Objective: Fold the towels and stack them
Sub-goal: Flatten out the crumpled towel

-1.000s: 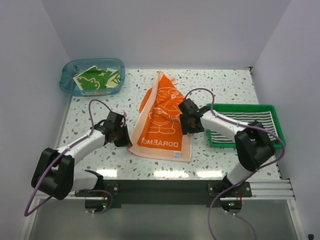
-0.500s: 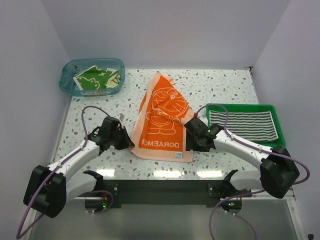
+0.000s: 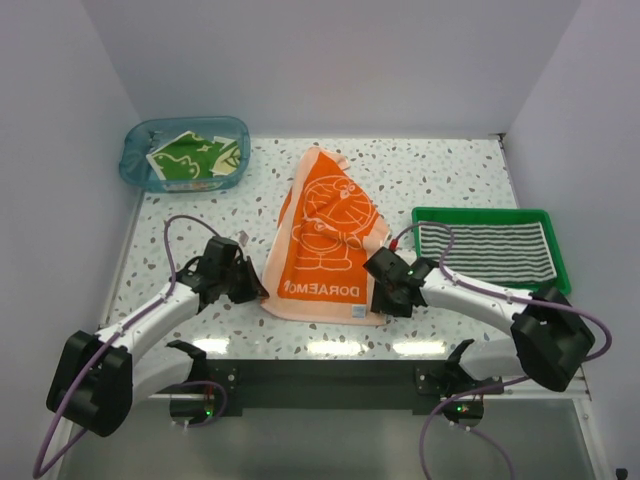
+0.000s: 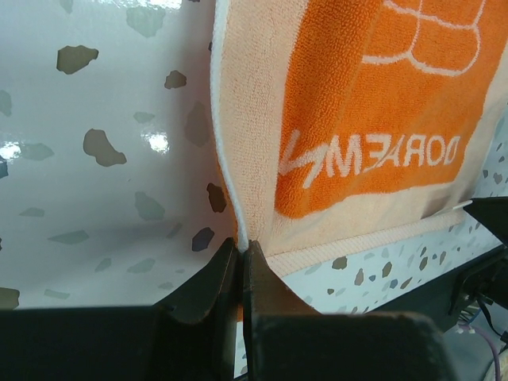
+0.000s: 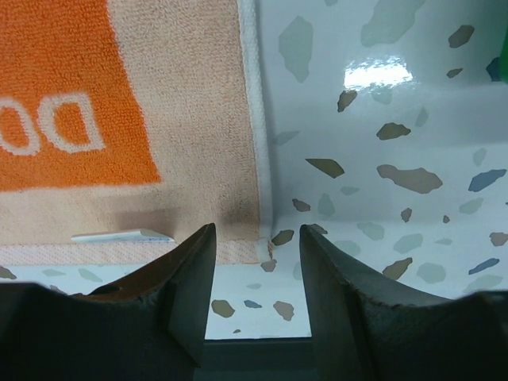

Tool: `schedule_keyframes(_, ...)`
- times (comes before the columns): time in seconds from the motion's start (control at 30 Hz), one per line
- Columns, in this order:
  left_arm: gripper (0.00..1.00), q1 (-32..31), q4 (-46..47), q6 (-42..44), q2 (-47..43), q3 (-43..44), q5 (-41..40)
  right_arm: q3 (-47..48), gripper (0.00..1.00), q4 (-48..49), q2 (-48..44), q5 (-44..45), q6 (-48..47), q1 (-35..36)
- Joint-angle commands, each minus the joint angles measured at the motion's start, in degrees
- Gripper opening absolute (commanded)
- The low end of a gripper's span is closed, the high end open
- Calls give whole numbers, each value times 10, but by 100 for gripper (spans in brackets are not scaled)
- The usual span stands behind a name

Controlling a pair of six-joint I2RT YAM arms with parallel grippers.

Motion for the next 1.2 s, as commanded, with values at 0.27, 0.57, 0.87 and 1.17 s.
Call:
schedule_keyframes(0.27, 0, -3, 17, 14, -13, -7, 11, -25, 42, 44, 57, -3, 50, 22)
schedule_keyframes(0.57, 0, -3, 26, 15, -12, -11, 13, -3, 0, 22, 43, 23, 38, 24)
schedule_keyframes(0.87, 0, 3, 17, 20, 24, 170, -10, 214, 0, -92, 26, 126, -88, 8)
schedule_keyframes(1.17, 0, 50, -25, 77, 182, 607, -42, 594, 0, -99, 85, 141, -319, -137)
